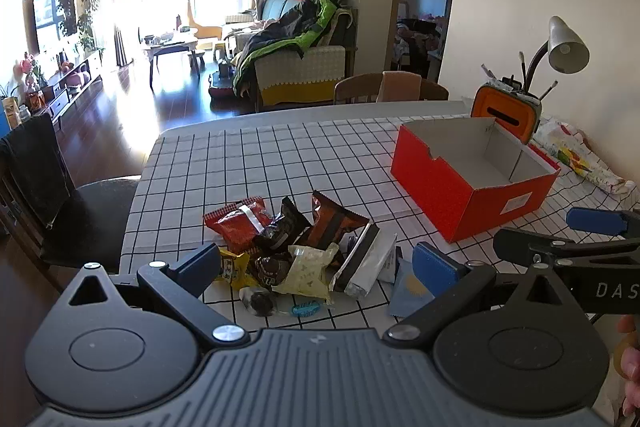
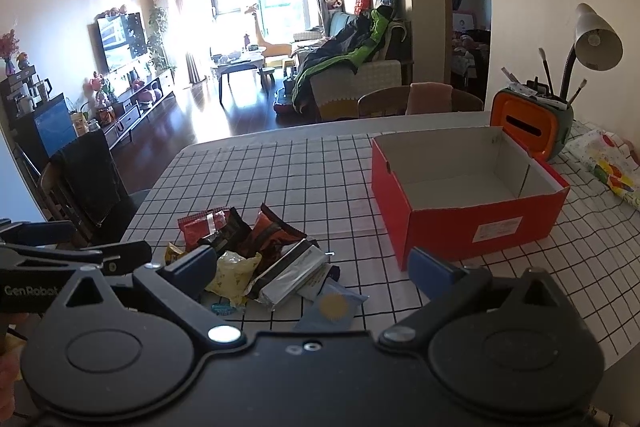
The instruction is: Organize snacks
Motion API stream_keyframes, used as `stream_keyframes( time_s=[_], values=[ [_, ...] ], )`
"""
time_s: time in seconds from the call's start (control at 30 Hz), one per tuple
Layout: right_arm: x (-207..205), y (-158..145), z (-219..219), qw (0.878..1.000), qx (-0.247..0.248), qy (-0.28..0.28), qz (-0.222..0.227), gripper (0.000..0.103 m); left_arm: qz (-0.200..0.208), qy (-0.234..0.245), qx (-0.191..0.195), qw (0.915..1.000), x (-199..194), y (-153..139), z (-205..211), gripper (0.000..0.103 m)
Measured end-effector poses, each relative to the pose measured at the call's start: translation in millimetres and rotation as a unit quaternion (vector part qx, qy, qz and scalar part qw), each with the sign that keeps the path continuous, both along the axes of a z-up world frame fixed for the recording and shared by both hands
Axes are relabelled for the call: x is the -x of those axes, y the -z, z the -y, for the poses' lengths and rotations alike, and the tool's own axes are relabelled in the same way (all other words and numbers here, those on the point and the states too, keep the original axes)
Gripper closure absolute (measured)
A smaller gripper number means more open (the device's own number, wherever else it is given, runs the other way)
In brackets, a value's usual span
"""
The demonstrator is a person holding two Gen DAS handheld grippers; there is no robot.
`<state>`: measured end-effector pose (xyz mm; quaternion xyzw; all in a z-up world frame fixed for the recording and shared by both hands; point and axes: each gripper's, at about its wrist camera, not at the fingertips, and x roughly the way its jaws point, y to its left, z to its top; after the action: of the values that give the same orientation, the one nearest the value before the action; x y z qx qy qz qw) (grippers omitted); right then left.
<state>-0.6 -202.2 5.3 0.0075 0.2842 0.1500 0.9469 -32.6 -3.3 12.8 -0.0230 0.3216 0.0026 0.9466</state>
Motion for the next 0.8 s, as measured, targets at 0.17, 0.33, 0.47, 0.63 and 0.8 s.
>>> stream_keyframes(
  time_s=[0.17,0.33,0.47,0.63,0.8],
  values=[
    [-7.5,5.1,-1.1,1.0,0.009,-0.007,0.003,0.002,-0.006,-0.003,0.002,1.0,-6.4,3.1,-0.1,0.0],
    [-26.1,22.3,3.7,1.0,0.01,-0.011,-0.013,0.003,-0.016,-0.001,-0.005,0.9999,-17.4,13.1,-1.9,0.0],
    [-47.1,45.2,6.6,0.999,0.012,-0.01,-0.047,0.008,-0.034,0.005,-0.017,0.9993,-30.0,26.1,-3.2,0.0],
    [-71.1,75.6,4.0,0.996,0.03,-0.031,-0.082,0.011,-0.062,0.013,-0.032,0.9975,-46.7,48.2,-0.2,0.0],
    [-92.2,102.7,-1.2,0.991,0.049,-0.053,-0.117,0.015,-0.091,0.015,-0.026,0.9954,-65.8,67.0,-2.2,0.0]
  ],
)
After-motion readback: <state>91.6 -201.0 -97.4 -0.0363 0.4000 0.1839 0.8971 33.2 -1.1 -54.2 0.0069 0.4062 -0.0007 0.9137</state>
